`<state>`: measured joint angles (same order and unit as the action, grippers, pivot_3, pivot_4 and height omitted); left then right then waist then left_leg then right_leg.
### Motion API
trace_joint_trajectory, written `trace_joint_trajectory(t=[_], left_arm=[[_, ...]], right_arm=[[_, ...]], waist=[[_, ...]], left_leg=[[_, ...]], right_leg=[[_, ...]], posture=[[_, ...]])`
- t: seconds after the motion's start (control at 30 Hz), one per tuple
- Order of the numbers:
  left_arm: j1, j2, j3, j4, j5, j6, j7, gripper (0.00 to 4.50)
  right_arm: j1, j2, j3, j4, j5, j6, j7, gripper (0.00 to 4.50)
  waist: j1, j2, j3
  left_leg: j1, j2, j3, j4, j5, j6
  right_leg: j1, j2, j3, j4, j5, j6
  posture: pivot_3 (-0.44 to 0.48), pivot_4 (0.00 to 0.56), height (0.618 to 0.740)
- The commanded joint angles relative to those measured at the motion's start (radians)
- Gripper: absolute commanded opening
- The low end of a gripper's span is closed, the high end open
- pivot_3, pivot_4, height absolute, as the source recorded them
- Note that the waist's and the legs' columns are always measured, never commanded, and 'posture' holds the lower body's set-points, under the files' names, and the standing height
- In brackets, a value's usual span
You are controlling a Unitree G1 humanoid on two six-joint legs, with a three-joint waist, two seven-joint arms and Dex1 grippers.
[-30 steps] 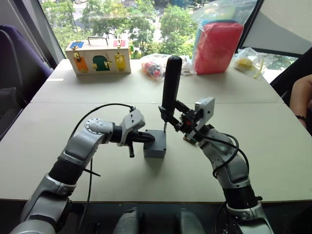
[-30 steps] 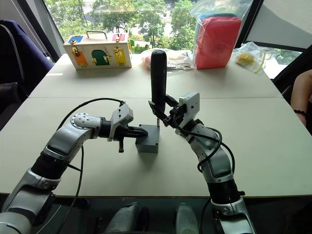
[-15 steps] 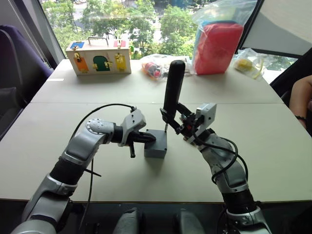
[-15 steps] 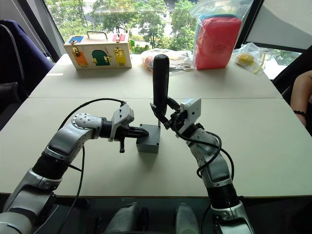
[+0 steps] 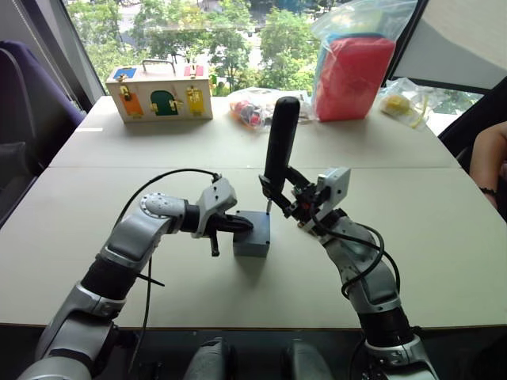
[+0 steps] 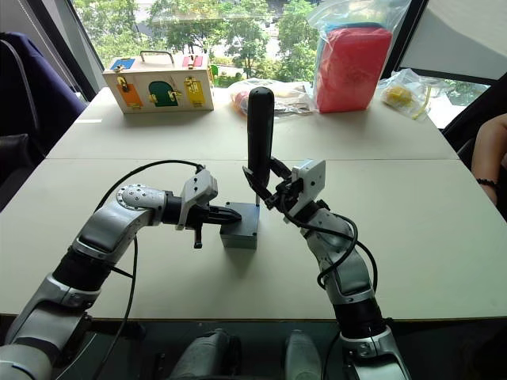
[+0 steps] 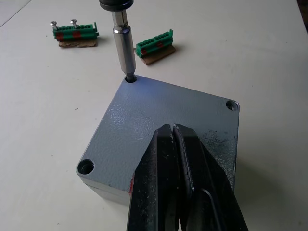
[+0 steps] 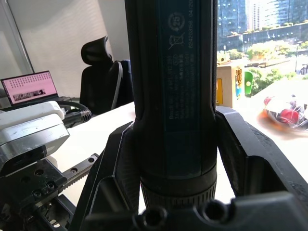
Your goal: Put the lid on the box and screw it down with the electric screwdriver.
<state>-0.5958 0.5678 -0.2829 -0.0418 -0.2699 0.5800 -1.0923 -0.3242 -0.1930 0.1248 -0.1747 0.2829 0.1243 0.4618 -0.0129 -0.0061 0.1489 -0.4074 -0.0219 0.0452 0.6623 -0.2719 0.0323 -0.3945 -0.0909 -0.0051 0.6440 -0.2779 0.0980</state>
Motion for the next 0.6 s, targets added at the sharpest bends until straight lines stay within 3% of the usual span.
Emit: trace_joint_trajectory(t=[0.03,0.33,0.53,0.6], left_arm=[[0.007,0.009,-0.019,0.011,0.021,-0.004,-0.007,0.00],[0.003,0.001,0.022,0.048,0.004,-0.006,0.010,0.00],[-0.043,-0.049,0.115,0.082,-0.050,-0.009,0.052,0.00],[-0.070,-0.061,0.143,0.067,-0.087,0.017,0.049,0.00]], right_arm=[[0.009,-0.010,0.012,0.032,-0.026,0.045,0.001,1.87],[-0.222,-0.087,-0.099,-0.242,0.126,0.342,-0.038,1.87],[-0.375,-0.108,-0.227,-0.255,0.231,0.566,-0.140,1.87],[-0.435,-0.117,-0.306,-0.206,0.294,0.765,-0.219,1.87]], waist=[[0.000,0.000,0.000],[-0.001,0.002,0.001],[0.000,0.002,0.002],[0.000,0.002,0.002]], left_leg=[[0.000,0.000,0.000,0.000,0.000,0.000],[-0.004,-0.001,0.000,-0.001,0.000,0.000],[-0.013,-0.001,0.000,-0.001,0.001,-0.002],[-0.015,-0.001,0.000,-0.001,0.001,-0.001]], right_leg=[[0.000,0.000,0.000,0.000,0.000,0.000],[-0.005,-0.001,0.000,0.000,0.000,-0.001],[-0.015,-0.001,-0.001,0.002,0.001,0.001],[-0.016,-0.001,-0.001,0.002,0.001,0.002]], posture=[[0.000,0.150,0.740],[0.000,0.150,0.740],[0.000,0.150,0.740],[0.000,0.150,0.740]])
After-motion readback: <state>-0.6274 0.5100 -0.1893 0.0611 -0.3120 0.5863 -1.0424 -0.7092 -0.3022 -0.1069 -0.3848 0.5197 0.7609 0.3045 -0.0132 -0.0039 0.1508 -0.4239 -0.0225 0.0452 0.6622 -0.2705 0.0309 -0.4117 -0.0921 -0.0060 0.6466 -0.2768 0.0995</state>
